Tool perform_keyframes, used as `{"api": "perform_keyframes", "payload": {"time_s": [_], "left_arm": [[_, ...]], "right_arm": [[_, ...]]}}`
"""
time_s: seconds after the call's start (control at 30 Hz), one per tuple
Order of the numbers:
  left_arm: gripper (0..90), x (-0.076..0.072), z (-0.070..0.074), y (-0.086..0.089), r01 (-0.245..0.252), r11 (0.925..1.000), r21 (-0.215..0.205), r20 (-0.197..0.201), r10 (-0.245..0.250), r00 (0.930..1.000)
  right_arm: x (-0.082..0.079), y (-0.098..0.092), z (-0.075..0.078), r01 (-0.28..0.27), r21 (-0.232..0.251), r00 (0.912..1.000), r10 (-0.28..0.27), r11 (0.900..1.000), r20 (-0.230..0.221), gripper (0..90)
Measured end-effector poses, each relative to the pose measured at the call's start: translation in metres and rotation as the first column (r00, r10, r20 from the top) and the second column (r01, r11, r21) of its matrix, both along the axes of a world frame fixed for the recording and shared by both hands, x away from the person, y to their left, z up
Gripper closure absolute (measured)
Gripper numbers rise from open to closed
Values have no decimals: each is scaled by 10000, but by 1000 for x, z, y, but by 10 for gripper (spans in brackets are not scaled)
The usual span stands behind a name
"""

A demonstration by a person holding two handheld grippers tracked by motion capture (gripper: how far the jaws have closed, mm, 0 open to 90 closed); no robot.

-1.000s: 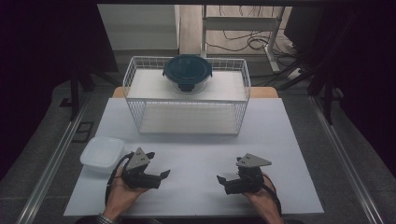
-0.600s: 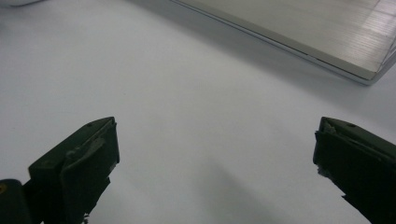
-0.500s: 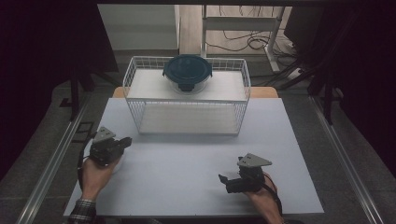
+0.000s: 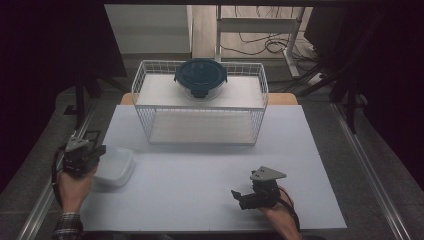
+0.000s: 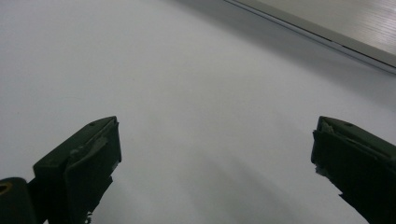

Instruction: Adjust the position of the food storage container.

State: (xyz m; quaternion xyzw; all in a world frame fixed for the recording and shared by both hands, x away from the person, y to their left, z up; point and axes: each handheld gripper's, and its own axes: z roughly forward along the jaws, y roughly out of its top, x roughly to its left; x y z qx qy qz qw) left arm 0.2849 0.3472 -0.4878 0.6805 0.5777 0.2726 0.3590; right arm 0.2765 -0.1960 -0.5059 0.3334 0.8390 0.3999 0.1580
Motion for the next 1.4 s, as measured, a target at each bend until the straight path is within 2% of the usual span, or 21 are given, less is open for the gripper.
{"api": "perform_keyframes", "payload": {"time_s": [0.17, 0.23, 0.33, 0.4, 0.5, 0.73, 0.87, 1.0, 1.2, 1.4], "left_arm": [[900, -4, -9, 26, -967, 9953, -32, -113, 966, 9953], [900, -5, -15, 34, -1142, 9929, -325, -251, 1134, 9932], [900, -4, -25, 39, -1218, 9914, -475, -668, 1185, 9907], [900, -3, -28, 40, -1121, 9893, -932, -744, 1053, 9917], [900, -5, -27, 38, -1158, 9899, -823, -838, 1089, 9905], [900, -8, -25, 19, -770, 9942, -752, -930, 699, 9932], [900, -9, -22, 1, -378, 9986, -376, -933, 342, 9950], [900, -10, -20, -18, 54, 9998, -203, -976, -73, 9952], [900, -14, -18, -46, 623, 9980, -55, -1001, -626, 9930], [900, -20, -16, -75, 1202, 9926, 173, -992, -1179, 9881]], "right_arm": [[0, 0, 0, -15, -24, 10000, 15, 10000, 19, 12], [0, -1, 0, 8, -4, 10000, -8, 10000, 22, 12], [1, -1, 0, -35, -37, 10000, 34, 10000, -21, 12], [1, -1, -1, -29, -40, 10000, 29, 10000, -47, 12], [1, -1, -1, -9, -20, 10000, 9, 10000, -54, 12], [2, -3, -1, 15, -22, 9999, -15, 10000, -118, 12], [2, -3, -1, 6, -54, 10000, -7, 10000, -99, 12], [2, -4, 0, 58, -50, 10000, -58, 10000, -58, 12], [2, -4, 0, 62, -162, 10000, -63, 9998, -62, 12], [3, -4, -1, 91, -220, 9999, -93, 9997, -83, 13]]}}
